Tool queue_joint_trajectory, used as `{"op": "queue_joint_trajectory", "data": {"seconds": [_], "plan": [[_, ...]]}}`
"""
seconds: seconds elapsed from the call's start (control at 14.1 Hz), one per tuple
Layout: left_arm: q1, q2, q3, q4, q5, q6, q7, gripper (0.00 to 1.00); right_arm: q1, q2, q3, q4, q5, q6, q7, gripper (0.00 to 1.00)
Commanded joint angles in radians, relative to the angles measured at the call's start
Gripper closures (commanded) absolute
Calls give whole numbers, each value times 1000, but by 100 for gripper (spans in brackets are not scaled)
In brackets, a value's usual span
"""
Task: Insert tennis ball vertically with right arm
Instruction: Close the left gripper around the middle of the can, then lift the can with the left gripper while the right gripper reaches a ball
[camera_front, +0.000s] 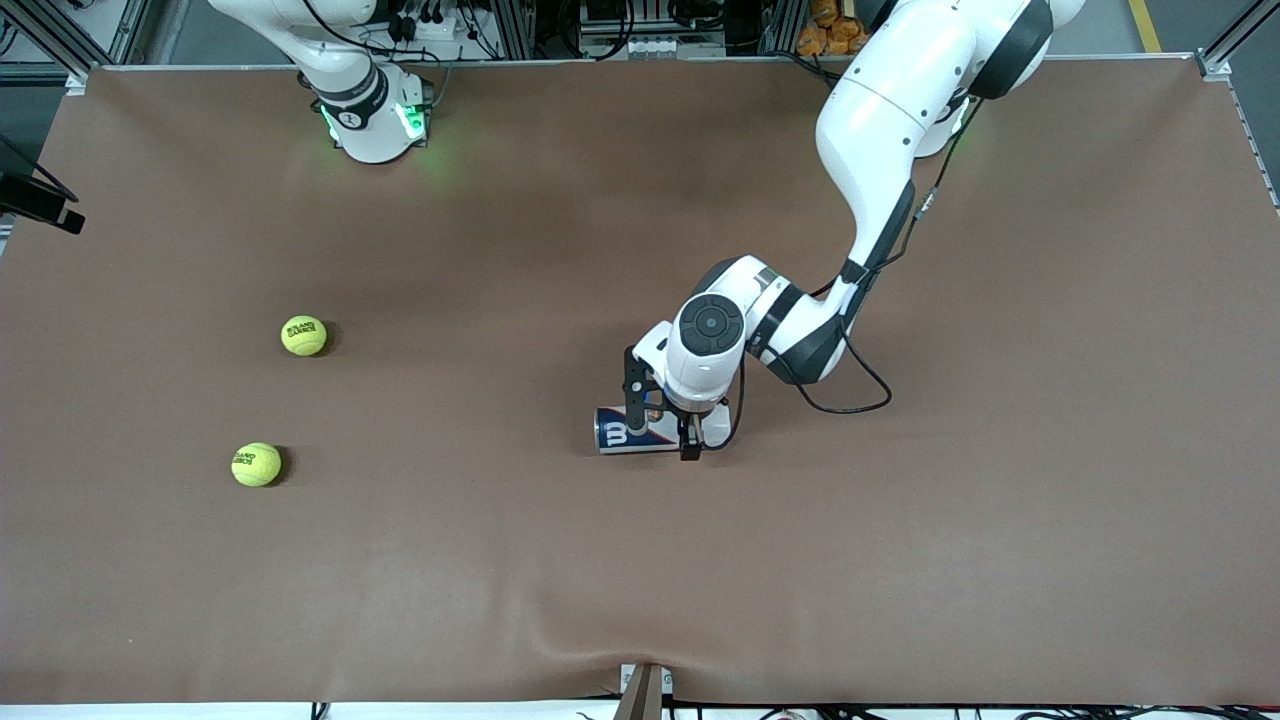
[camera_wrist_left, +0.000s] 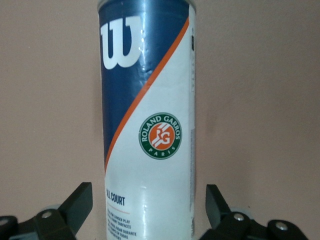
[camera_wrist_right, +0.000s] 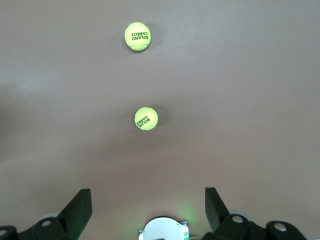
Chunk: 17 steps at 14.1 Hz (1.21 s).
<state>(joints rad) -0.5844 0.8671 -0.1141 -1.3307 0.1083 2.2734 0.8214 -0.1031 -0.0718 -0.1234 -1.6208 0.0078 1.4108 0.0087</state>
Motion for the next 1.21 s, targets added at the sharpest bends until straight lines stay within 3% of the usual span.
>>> {"op": "queue_joint_trajectory", "data": {"seconds": [0.0, 0.5, 0.71, 0.78, 0.85, 0.92, 1.14], "plan": [[-15, 20, 14, 22, 43, 8, -25, 0, 29, -10, 5, 7, 6, -3, -1, 0], [-23, 44, 14, 24, 59, 20, -25, 0, 100, 33, 7, -1, 6, 59, 66, 0], [-23, 49, 14, 24, 62, 43, -25, 0, 109, 102, 7, -4, 6, 102, 62, 0], [-23, 50, 14, 22, 65, 44, -25, 11, 108, 131, 7, -8, 6, 103, 62, 0], [-23, 50, 14, 24, 65, 44, -25, 31, 108, 157, 7, -10, 6, 117, 60, 0], [-23, 49, 14, 24, 65, 44, -25, 60, 115, 167, 7, -11, 6, 120, 60, 0], [-23, 47, 14, 24, 65, 44, -25, 60, 131, 143, 7, -37, 6, 103, 57, 0]]}}
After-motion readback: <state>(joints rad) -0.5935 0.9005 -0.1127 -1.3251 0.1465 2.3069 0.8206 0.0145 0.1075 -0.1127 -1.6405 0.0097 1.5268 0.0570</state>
